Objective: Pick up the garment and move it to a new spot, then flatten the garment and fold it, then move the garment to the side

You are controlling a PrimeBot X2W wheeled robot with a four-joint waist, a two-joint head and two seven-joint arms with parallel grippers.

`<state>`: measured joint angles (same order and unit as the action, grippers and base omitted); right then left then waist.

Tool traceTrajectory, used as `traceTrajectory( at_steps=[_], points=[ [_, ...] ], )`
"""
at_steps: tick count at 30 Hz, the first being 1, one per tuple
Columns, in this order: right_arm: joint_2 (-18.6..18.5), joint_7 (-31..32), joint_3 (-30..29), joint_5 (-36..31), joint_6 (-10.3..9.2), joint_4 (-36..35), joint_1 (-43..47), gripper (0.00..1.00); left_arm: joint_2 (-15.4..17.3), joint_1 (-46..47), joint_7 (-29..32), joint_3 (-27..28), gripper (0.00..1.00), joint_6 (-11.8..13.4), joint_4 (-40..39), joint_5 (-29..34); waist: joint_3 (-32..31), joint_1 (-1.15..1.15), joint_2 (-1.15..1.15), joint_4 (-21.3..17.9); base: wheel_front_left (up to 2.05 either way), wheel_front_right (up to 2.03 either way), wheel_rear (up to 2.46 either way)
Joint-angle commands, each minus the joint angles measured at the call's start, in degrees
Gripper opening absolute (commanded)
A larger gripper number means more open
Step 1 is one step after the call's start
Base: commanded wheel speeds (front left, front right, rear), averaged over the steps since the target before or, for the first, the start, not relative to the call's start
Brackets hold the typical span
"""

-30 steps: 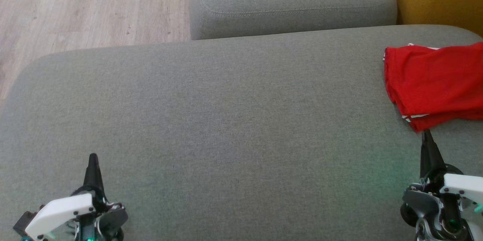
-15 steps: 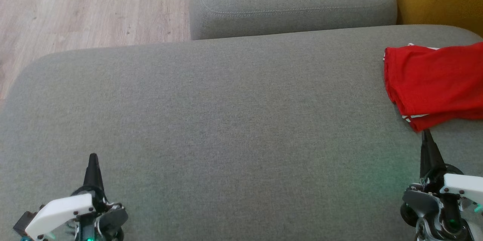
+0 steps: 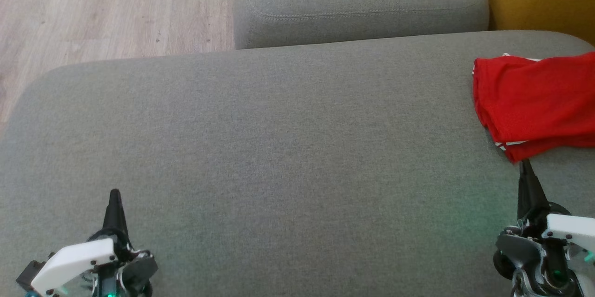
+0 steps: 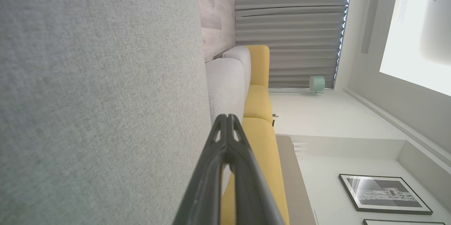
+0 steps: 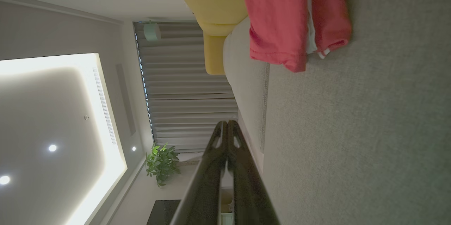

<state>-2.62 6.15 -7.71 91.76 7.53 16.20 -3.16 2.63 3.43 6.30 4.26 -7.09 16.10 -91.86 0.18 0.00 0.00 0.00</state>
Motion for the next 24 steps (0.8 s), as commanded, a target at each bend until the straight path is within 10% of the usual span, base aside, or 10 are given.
traceTrajectory(
  at_steps=[1, 24],
  points=[
    [-0.3, 0.4, 1.1, 0.4, -0.04, -2.2, -3.0, 0.0, 0.2, 2.8, 0.2, 2.3, 0.0, -0.4, -2.0, -0.3, 0.0, 0.0, 0.0, 0.0, 0.0, 0.0, 0.0],
    [-0.3, 0.4, 1.1, 0.4, -0.04, -2.2, -3.0, 0.0, 0.2, 2.8, 0.2, 2.3, 0.0, -0.4, -2.0, -0.3, 0.0, 0.0, 0.0, 0.0, 0.0, 0.0, 0.0]
  ],
)
